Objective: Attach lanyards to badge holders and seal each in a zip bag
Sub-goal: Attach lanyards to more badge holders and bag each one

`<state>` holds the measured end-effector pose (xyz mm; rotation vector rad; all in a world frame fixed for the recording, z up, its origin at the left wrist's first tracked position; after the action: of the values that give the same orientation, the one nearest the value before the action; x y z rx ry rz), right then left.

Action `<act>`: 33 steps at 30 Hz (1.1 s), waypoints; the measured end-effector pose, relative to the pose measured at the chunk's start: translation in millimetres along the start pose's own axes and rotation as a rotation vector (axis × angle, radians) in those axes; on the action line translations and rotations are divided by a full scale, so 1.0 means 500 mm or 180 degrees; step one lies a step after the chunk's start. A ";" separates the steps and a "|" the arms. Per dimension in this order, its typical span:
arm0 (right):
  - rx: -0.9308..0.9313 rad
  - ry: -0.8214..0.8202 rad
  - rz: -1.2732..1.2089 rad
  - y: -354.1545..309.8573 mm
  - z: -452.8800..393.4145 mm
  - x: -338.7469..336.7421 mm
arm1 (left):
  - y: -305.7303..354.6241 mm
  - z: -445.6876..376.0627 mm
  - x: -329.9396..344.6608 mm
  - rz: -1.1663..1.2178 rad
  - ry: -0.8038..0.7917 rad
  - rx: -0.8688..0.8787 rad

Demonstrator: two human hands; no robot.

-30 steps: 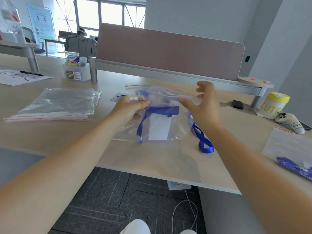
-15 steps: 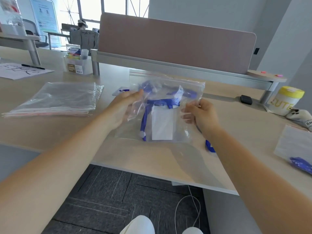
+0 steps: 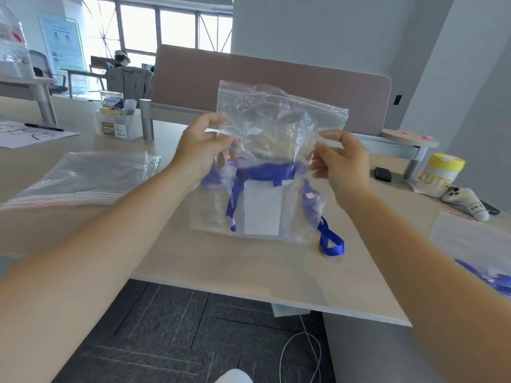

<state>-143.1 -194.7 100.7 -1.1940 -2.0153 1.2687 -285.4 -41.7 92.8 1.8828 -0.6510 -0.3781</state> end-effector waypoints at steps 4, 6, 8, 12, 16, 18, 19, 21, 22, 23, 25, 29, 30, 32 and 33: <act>-0.0172 0.0269 0.0022 -0.064 -0.003 -0.059 | 0.061 -0.010 0.042 0.0019 -0.0190 0.0247; -0.0264 0.0395 0.0019 -0.093 0.002 -0.094 | 0.088 -0.009 0.069 0.0073 -0.0309 0.0357; -0.0285 0.0539 0.0068 -0.118 0.014 -0.131 | 0.111 -0.004 0.102 0.0131 -0.0420 0.0466; -0.0412 0.0938 0.0185 -0.152 0.041 -0.220 | 0.139 0.009 0.185 0.0318 -0.0687 0.0601; -0.0518 0.1347 0.0506 -0.164 0.072 -0.326 | 0.152 0.039 0.287 0.0473 -0.1023 0.0686; -0.0541 0.1490 0.0594 -0.166 0.092 -0.379 | 0.157 0.056 0.341 0.0532 -0.1227 0.0709; -0.0537 0.1561 0.0657 -0.168 0.103 -0.405 | 0.159 0.063 0.369 0.0553 -0.1328 0.0702; -0.0521 0.1702 0.0847 -0.170 0.121 -0.453 | 0.161 0.079 0.422 0.0574 -0.1480 0.0669; -0.0518 0.1778 0.0952 -0.170 0.128 -0.477 | 0.161 0.087 0.448 0.0598 -0.1546 0.0645; -0.0513 0.1855 0.1048 -0.170 0.132 -0.500 | 0.161 0.094 0.473 0.0636 -0.1609 0.0624; -0.0463 0.1975 0.1199 -0.165 0.138 -0.541 | 0.156 0.103 0.521 0.0694 -0.1711 0.0592; -0.0321 0.2046 0.1377 -0.132 0.126 -0.610 | 0.124 0.094 0.610 0.0595 -0.1833 0.0548; -0.0274 0.2026 0.1447 -0.118 0.118 -0.626 | 0.113 0.089 0.633 0.0570 -0.1867 0.0539; -0.0152 0.1967 0.1575 -0.084 0.097 -0.656 | 0.090 0.077 0.679 0.0508 -0.1946 0.0517; -0.0095 0.1942 0.1634 -0.067 0.084 -0.671 | 0.079 0.071 0.701 0.0471 -0.1991 0.0502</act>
<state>-18.1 -509.2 129.6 -1.9131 -1.3308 0.9108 -33.9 -288.8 128.8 1.8451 -1.2581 -0.8535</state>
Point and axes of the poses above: each hand's wrist, its own z-axis away from the middle knuckle, its own x-axis out of the palm, y = z × x, the point moved 3 cm from there along -z, towards the middle knuckle
